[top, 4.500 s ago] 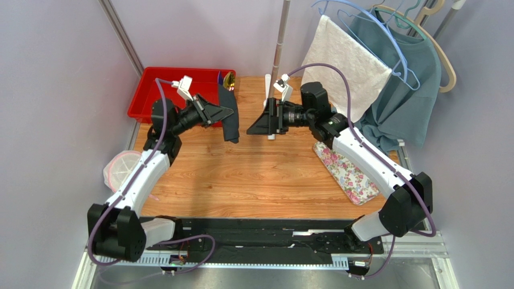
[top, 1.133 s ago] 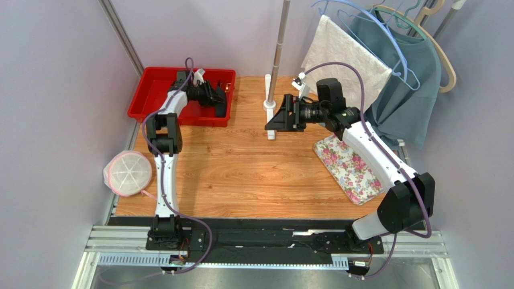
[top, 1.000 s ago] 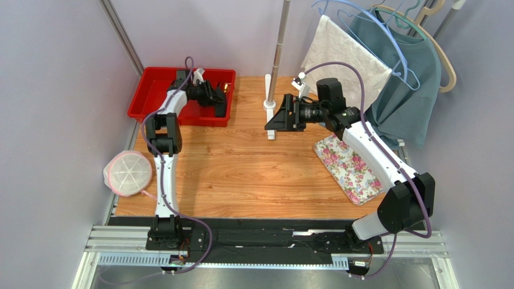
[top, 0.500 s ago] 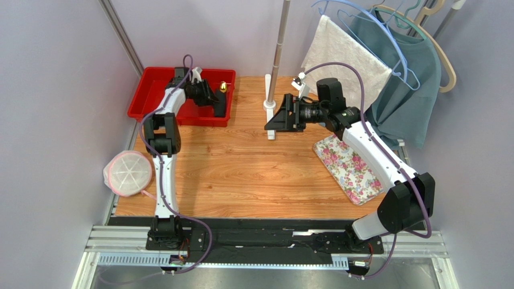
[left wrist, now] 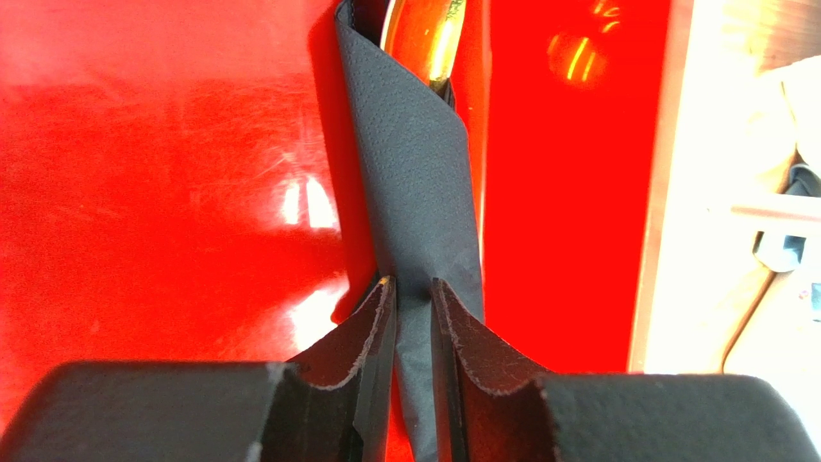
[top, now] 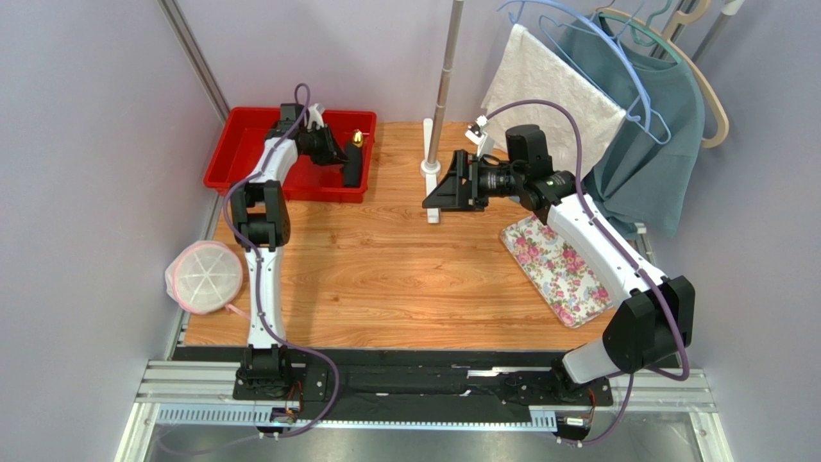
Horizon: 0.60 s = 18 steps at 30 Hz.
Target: Place the utensils on the paper napkin and roll it up
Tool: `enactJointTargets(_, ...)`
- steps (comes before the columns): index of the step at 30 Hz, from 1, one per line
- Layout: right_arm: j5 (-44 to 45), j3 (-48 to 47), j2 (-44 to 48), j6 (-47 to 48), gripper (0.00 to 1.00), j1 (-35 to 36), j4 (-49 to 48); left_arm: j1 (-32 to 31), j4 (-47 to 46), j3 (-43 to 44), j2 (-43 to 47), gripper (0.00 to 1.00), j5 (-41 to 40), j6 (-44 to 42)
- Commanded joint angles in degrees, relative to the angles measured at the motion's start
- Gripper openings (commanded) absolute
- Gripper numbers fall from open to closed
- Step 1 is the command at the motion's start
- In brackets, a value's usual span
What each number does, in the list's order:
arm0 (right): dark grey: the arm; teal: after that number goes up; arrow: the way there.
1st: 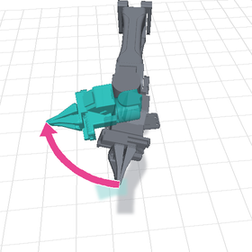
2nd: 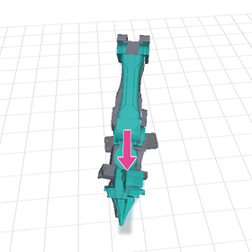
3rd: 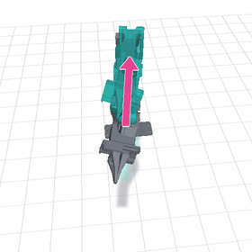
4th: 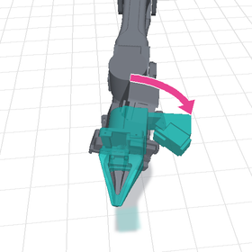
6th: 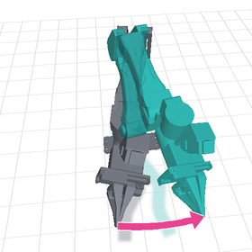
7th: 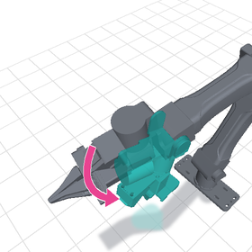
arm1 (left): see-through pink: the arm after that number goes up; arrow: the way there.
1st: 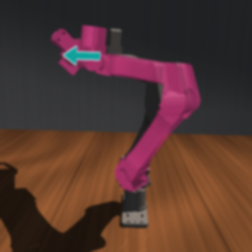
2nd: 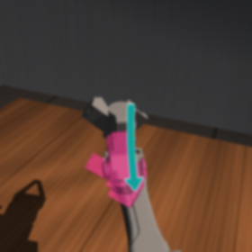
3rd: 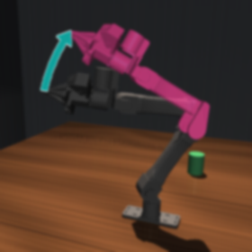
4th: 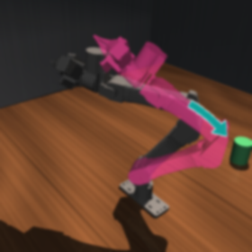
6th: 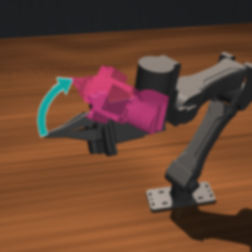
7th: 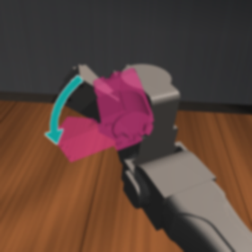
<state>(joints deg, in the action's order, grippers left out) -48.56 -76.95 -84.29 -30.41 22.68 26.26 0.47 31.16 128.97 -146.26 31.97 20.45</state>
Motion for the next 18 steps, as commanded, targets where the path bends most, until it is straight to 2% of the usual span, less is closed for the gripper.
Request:
enactJointTargets(1,-1.28,-2.33,0.01,-0.08,0.93,-0.09,-0.60,-1.79,0.31,2.34,-0.70,0.27,1.43,-0.58)
enactJointTargets(9,-1.45,-2.51,-0.08,-0.08,0.92,-0.09,-0.33,-1.88,0.48,3.04,-1.84,0.27,2.13,-0.50)
enactJointTargets(12,-1.63,-2.77,-0.17,-0.08,0.92,-0.18,-0.25,-1.79,0.57,2.70,-1.14,0.32,2.22,-0.32)
enactJointTargets(16,-1.19,-3.21,-0.17,0.53,0.92,-0.18,0.37,-1.61,-0.48,0.59,2.19,0.50,0.65,-0.85)
enactJointTargets(18,-0.84,-3.82,0.00,1.05,0.93,-0.26,0.72,-1.26,-0.92,-0.38,4.56,0.53,-0.06,-1.11)
